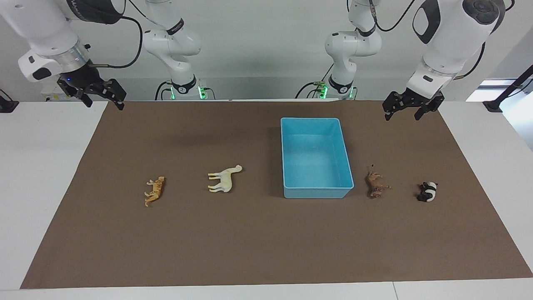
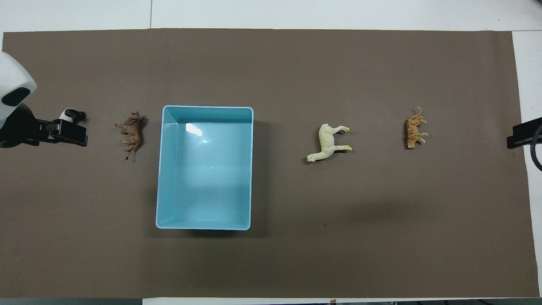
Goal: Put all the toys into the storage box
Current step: 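Reach the right gripper toward the orange tiger toy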
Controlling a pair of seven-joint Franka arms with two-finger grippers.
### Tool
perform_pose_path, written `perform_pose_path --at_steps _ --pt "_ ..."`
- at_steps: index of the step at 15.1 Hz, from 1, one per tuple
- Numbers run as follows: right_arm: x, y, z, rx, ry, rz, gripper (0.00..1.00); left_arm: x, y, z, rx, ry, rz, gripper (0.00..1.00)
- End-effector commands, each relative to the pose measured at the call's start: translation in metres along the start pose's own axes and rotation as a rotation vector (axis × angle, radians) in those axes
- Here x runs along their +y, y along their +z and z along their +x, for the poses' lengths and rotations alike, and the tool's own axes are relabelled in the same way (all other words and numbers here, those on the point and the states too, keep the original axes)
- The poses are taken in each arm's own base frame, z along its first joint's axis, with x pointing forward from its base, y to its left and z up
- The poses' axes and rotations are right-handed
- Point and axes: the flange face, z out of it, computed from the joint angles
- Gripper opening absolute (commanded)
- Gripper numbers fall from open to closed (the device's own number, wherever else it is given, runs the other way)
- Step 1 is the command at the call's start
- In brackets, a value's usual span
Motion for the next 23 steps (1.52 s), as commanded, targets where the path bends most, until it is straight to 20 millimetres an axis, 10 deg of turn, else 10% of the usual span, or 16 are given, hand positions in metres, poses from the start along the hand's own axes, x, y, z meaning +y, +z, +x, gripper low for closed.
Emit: perform_pose_path --at_steps 1,18,23 --pt "0.004 0.008 0.001 0.023 -0.011 -0.009 1.00 -0.003 -0.003 -0.006 0.004 0.001 -0.005 1.00" --pt "-0.031 0.226 0.091 0.118 -0.033 -0.010 1.00 0.006 -0.026 -0.034 -0.027 0.010 -0.001 1.00" --pt "-0.058 0.278 0.109 0.124 -0.074 -0.013 1.00 -0.021 0.041 0.015 0.106 -0.058 0.020 1.00"
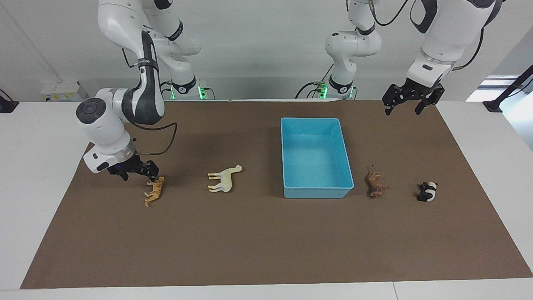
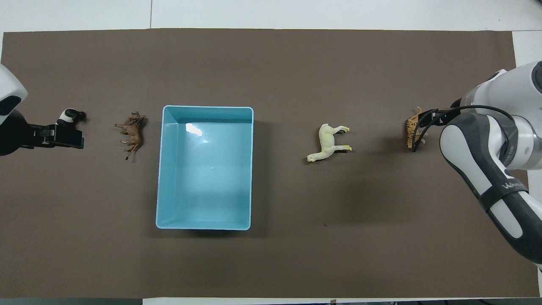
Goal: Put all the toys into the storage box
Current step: 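Grasp the tiger with the right gripper while the left gripper reaches the brown horse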
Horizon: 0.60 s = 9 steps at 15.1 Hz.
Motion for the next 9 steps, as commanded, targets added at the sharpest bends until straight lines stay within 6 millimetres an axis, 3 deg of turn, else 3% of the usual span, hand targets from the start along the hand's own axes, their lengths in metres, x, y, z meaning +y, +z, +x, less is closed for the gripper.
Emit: perform_pose_path --at_steps 1,3,5,9 --pt "-0.023 0.029 0.005 0.005 -0.014 0.002 1.00 -0.026 0.064 0.033 0.023 -0.041 0.012 1.00" --pt "-0.026 0.035 0.007 0.015 -0.008 0.003 1.00 -0.038 0.108 0.055 0.035 -0.057 0.010 1.00" --pt "-0.026 0.043 0.007 0.012 -0.013 0.002 1.00 -0.059 0.153 0.057 0.032 -0.091 0.008 1.00" --pt "-0.024 0.048 0.004 -0.003 -0.012 0.001 1.00 -0.032 0.227 0.033 0.068 -0.074 -0.001 1.00"
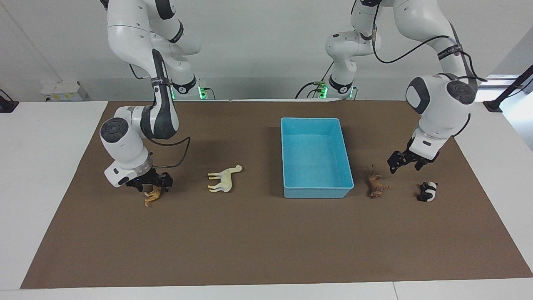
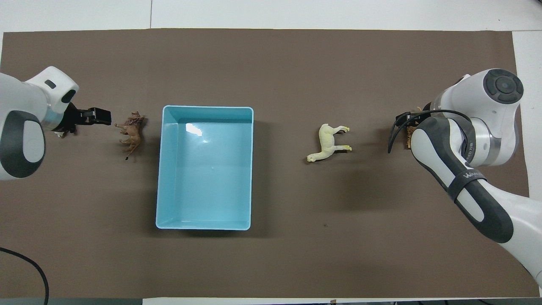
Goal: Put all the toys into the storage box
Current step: 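Grasp the tiger with the right gripper while the left gripper reaches the brown horse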
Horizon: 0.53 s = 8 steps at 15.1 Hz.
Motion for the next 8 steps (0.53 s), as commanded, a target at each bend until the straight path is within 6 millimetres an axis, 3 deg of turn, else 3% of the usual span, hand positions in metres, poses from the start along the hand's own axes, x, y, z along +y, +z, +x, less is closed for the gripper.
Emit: perform_pose_path --at_steps 1,6,8 --pt "0.002 0.006 -0.005 -0.007 0.016 0.003 1.00 0.022 0.023 -0.027 0.019 0.019 0.005 1.00" --pt "0.009 0.016 -0.012 -0.025 0.032 0.005 1.00 0.049 0.068 -0.032 -0.041 0.025 0.001 1.00" --pt "0.010 0.018 -0.013 -0.029 0.039 0.005 0.90 0.049 0.071 -0.033 -0.045 0.033 0.002 1.00"
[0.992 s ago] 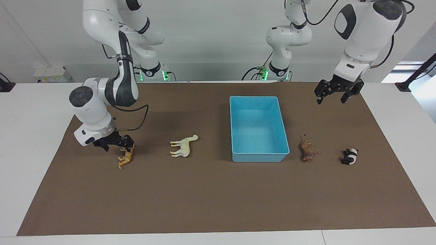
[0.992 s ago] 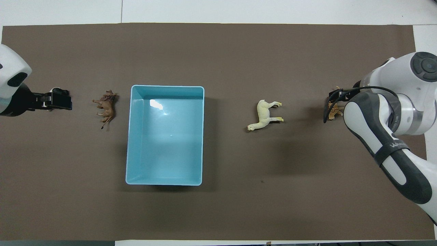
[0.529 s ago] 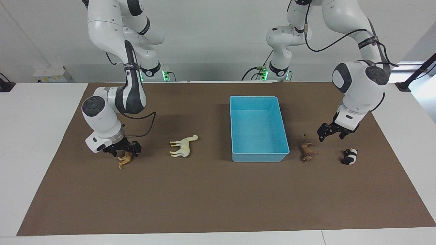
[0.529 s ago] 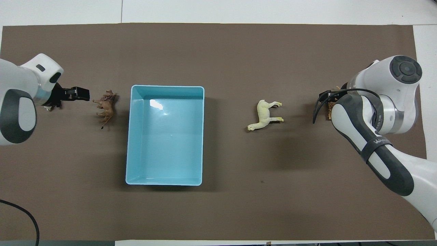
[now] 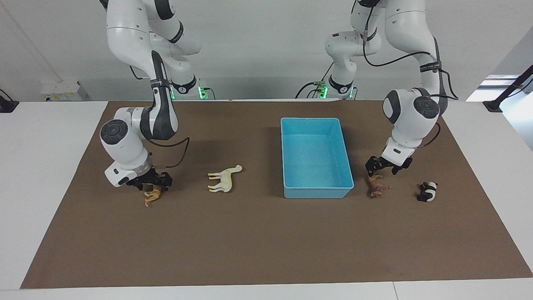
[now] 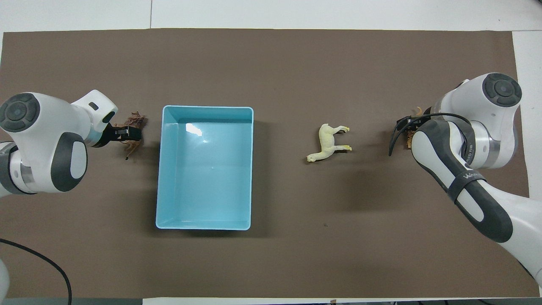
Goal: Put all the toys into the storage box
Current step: 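Grasp the tiger with the right gripper while the left gripper reaches the brown horse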
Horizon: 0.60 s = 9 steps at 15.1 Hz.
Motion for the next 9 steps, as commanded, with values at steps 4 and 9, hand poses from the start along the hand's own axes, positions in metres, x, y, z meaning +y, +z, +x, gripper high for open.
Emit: perform_pose_path --at_steps 4,9 --pt "0.003 0.007 -0.008 0.001 0.057 0.019 0.14 -0.002 0.024 -0.004 -0.009 -0.012 0.012 1.00" --pt "-0.008 0.003 -0.005 0.016 0.076 0.034 0.00 0.003 0.033 -0.006 -0.009 -0.009 0.011 0.84"
